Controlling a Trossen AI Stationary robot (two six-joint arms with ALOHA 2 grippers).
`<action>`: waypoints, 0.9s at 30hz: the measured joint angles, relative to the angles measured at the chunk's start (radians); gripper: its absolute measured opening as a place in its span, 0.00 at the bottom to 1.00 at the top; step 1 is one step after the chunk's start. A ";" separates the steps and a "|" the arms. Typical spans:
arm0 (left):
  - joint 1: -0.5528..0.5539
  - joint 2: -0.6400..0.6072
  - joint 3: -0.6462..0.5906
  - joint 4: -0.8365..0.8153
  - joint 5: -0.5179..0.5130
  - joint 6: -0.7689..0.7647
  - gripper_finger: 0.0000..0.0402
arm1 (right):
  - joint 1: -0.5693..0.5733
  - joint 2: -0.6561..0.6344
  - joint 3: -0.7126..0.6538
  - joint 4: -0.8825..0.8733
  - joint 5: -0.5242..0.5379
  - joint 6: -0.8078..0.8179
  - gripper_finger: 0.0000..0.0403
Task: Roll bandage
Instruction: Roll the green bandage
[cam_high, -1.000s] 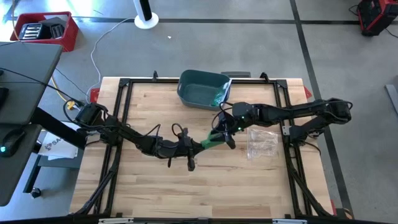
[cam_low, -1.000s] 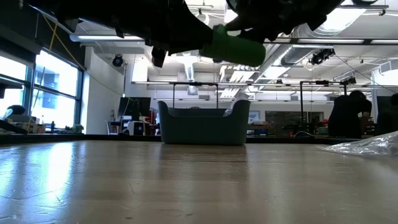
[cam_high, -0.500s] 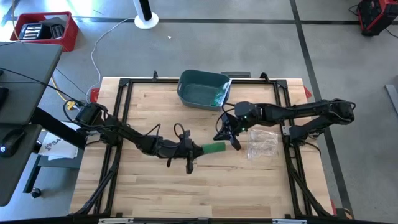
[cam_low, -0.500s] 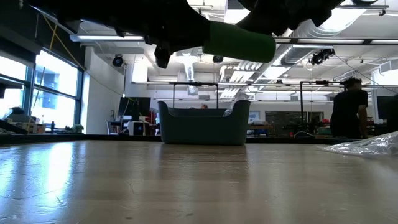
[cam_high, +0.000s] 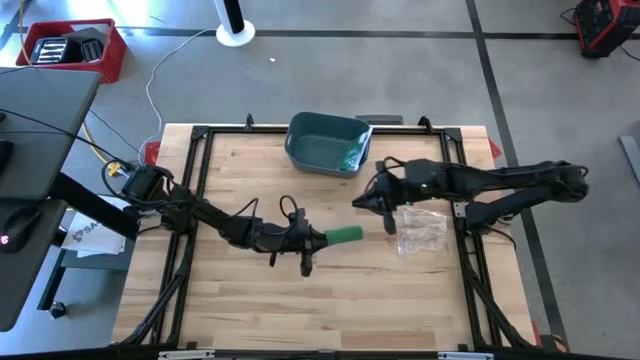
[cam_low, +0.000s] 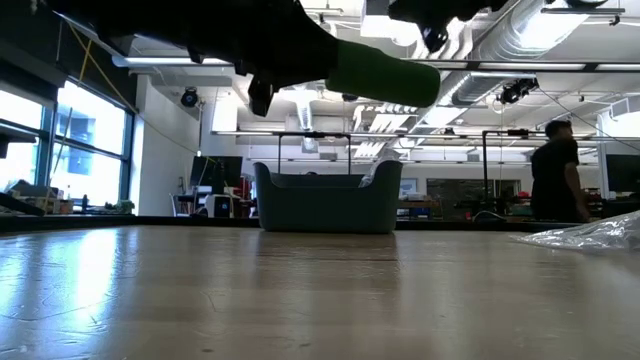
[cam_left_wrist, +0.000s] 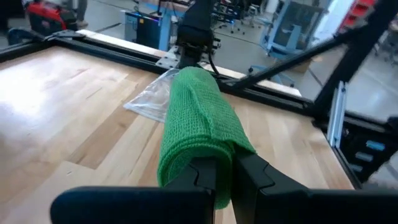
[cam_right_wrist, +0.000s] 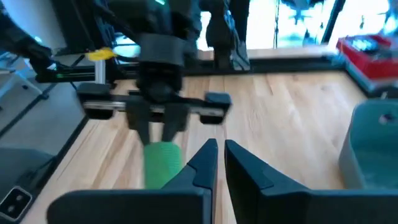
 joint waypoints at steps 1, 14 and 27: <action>0.006 0.000 0.000 0.002 0.000 -0.019 0.04 | 0.013 -0.020 0.000 -0.009 0.016 -0.015 0.06; 0.071 0.000 0.000 0.007 0.080 -0.130 0.04 | 0.122 -0.031 -0.003 -0.153 0.102 0.025 0.12; 0.096 0.000 0.000 -0.005 0.107 -0.134 0.04 | 0.086 0.217 -0.003 -0.003 -0.004 -0.121 0.69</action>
